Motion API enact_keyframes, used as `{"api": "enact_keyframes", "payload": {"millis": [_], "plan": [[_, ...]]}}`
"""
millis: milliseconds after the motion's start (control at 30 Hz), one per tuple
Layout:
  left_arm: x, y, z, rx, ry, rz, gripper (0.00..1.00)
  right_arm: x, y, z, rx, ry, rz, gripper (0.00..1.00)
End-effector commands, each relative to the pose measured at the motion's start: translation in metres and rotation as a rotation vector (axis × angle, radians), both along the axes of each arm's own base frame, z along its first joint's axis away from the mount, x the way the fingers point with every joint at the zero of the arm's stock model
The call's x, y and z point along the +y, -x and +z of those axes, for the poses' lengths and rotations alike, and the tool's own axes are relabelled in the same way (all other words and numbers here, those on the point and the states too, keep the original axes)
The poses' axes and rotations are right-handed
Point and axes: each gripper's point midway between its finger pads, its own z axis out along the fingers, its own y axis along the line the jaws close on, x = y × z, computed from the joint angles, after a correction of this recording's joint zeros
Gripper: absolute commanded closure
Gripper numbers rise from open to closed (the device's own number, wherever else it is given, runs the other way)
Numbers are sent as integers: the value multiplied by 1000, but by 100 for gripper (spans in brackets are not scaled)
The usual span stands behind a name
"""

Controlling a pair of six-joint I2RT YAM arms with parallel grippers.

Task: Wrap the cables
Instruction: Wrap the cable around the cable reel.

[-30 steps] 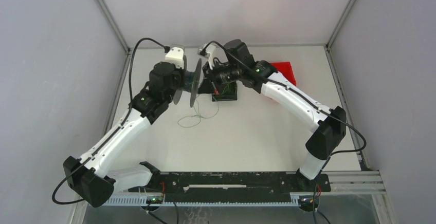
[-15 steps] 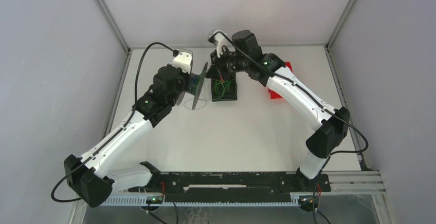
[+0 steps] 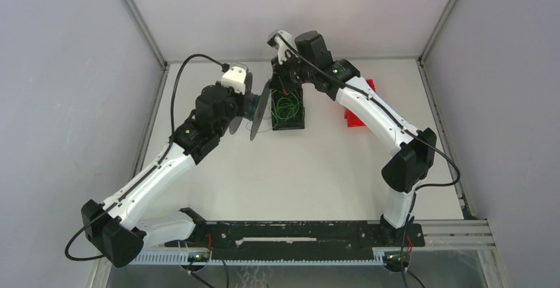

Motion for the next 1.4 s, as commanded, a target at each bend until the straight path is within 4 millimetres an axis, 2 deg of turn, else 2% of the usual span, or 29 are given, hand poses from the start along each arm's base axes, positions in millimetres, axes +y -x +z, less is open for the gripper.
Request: {"api": "enact_keyframes", "payload": {"millis": [0,433,667,967,1233,1367], "plan": [[9,8,18,-45,40,16,100,-26,-43,36,-168,9,-151,93],[5,13,27,-41,80,-9,100,-39,-68,20,-203,84,-229,90],[6,14,38,-45,115,-22,100,-48,-78,-5,-155,107,-236,87],[9,15,51,-44,183,-41,100,-46,-70,-40,-65,84,-178,82],[11,15,66,-46,242,-59,100,-40,-56,-64,13,53,-116,81],[21,13,80,-57,289,-48,100,-40,-49,-74,34,51,-100,81]]}}
